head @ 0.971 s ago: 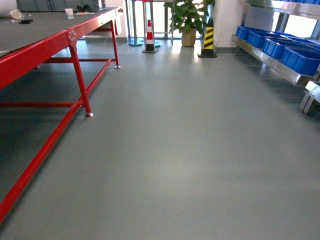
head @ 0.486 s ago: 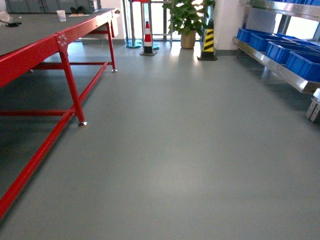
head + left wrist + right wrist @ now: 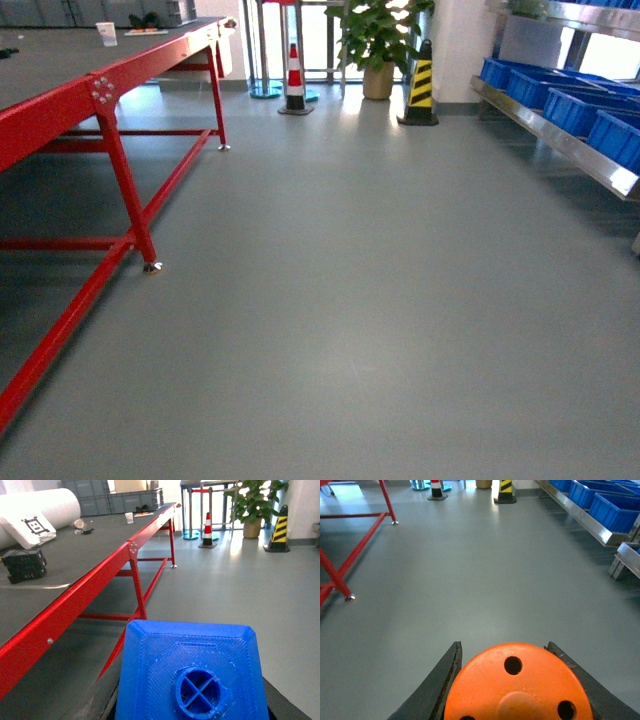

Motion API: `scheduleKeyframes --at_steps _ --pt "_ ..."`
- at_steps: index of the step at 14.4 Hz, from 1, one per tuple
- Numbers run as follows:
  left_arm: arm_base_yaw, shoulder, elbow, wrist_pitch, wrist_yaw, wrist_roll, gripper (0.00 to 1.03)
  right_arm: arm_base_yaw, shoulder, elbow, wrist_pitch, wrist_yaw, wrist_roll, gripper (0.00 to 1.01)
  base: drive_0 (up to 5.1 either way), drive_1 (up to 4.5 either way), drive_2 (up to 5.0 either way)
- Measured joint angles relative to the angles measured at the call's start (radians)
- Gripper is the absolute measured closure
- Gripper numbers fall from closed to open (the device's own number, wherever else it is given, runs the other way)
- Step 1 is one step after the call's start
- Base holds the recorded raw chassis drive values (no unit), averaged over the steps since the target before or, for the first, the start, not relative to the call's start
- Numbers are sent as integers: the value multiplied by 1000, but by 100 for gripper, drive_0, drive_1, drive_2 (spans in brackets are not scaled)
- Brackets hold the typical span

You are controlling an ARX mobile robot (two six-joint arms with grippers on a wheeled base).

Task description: Sort blue parts and orange caps into right shelf containers

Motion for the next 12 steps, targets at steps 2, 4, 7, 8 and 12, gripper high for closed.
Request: scheduleKeyframes --at_steps 2,4,7,8,12 --pt "0 -2 0 2 -1 0 59 0 -2 0 2 0 0 58 3 433 -427" --pt "0 -2 0 1 -2 0 59 0 -2 0 2 0 0 58 6 436 -424" --pt "0 -2 0 -1 -1 0 59 0 -2 0 5 0 0 58 10 440 -421" --pt "2 -2 0 2 -1 0 59 0 -2 0 3 0 0 58 6 436 -424" --pt "2 -2 0 3 -1 0 59 -1 -2 0 6 1 0 58 7 438 -423"
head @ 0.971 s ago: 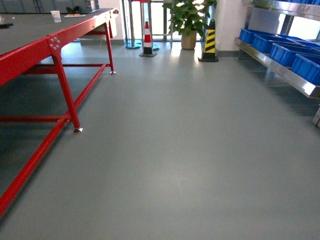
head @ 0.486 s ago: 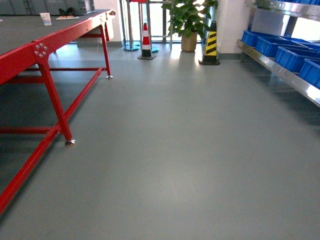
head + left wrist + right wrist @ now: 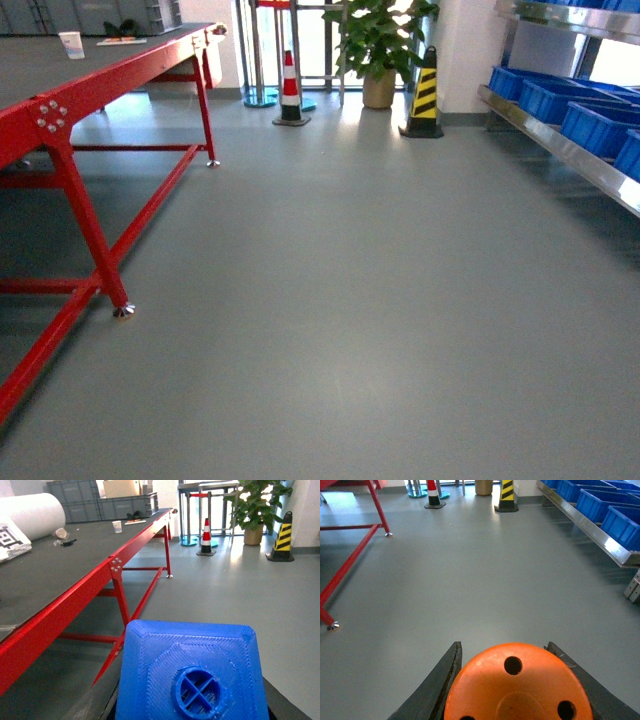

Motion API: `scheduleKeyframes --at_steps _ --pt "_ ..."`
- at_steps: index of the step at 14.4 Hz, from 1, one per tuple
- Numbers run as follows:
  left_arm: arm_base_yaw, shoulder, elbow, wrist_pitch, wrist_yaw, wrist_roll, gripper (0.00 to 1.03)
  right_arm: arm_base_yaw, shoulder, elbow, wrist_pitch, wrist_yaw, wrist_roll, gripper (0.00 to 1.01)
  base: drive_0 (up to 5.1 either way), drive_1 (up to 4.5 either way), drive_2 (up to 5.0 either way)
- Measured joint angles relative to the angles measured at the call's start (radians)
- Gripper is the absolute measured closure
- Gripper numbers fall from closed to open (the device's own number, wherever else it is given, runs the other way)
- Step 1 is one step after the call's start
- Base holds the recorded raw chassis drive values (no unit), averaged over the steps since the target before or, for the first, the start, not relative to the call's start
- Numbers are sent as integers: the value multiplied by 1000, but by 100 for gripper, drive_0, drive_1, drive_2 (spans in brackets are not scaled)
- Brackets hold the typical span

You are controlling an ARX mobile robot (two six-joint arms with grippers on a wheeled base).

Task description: Sort blue parts and orange caps into right shelf containers

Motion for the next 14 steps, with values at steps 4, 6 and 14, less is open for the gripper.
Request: scheduleKeyframes --at_steps 4,6,14 --pt "0 1 0 -1 1 0 59 0 0 0 -4 0 0 58 11 442 -419" --pt "0 1 0 0 1 0 59 0 0 0 -3 0 0 58 0 430 -430" --pt "-2 1 0 -3 0 0 59 1 1 0 -5 2 0 58 1 426 -424"
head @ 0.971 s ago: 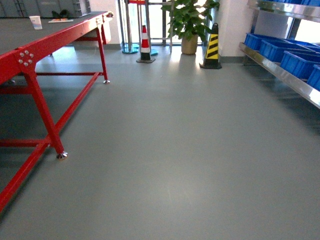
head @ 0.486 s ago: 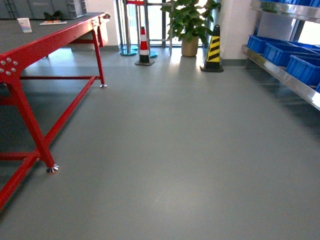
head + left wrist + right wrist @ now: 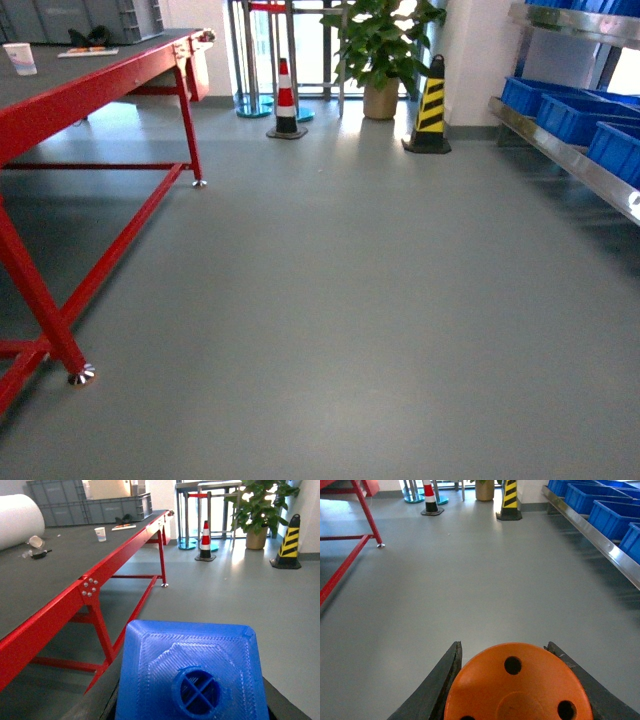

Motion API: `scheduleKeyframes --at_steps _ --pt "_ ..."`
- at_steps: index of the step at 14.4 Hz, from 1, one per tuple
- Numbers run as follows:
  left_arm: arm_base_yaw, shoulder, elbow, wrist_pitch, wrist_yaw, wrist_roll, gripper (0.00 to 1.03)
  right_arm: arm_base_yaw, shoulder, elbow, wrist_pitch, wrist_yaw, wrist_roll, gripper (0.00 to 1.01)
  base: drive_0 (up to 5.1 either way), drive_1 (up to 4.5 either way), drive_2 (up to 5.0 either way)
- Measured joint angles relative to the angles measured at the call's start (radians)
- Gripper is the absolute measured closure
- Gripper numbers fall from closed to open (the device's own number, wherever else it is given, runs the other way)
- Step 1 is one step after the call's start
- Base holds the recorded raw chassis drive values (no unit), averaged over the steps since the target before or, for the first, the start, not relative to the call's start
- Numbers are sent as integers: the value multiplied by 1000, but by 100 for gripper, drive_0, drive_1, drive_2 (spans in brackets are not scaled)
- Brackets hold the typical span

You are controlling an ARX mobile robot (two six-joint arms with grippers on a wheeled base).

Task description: Sort blue parts and orange caps into right shelf containers

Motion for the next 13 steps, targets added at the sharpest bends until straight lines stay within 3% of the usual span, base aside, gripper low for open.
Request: scheduleKeyframes --at_steps 9,13 --pt "0 0 0 2 0 0 59 0 0 0 0 -2 0 58 8 429 -412" --pt "2 -3 0 2 -2 0 59 6 2 1 0 -4 0 59 -111 -111 -111"
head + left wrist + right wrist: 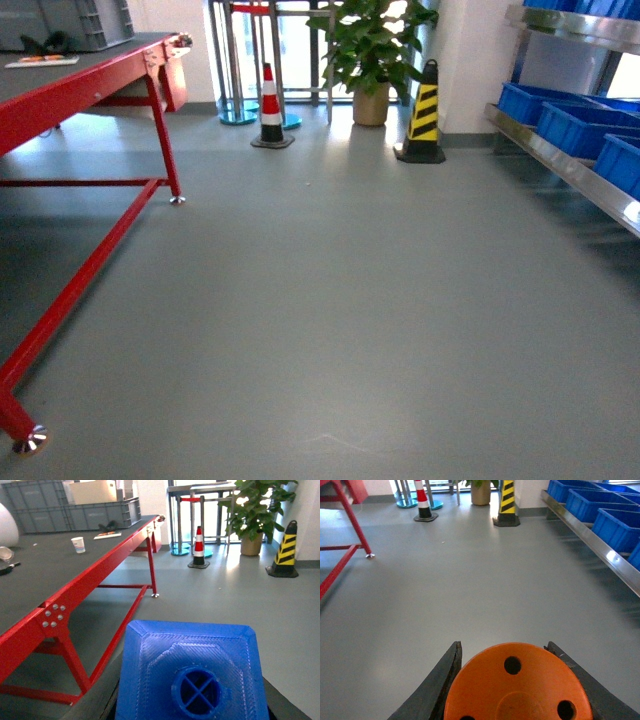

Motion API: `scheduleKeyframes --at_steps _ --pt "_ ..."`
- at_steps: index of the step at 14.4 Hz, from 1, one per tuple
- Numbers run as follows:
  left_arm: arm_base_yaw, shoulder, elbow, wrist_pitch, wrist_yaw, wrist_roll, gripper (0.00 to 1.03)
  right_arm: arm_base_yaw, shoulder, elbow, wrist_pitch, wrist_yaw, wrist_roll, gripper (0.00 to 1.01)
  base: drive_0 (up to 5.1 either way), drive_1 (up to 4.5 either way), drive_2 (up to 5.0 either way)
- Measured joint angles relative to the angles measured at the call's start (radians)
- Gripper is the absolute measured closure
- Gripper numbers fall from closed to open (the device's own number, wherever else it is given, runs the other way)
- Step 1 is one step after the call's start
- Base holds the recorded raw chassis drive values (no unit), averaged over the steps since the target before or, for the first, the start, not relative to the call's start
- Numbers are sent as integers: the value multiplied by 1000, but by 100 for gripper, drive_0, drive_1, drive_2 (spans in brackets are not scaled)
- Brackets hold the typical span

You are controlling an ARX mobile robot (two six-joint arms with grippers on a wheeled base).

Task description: Sort blue parts and orange caps into right shelf containers

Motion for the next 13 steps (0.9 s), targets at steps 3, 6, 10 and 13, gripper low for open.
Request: scheduleKeyframes --at_steps 3,6,10,13 --pt "0 2 0 0 2 0 59 -1 0 0 2 1 0 59 -187 -187 -187" --pt "0 2 0 0 2 0 59 -1 -1 0 2 1 0 59 -164 -164 -164" --pt "0 2 0 0 2 0 59 -1 -1 0 2 1 0 59 -160 -160 -160" --pt "0 2 0 0 2 0 59 -1 -1 0 2 1 0 59 -161 -161 -161"
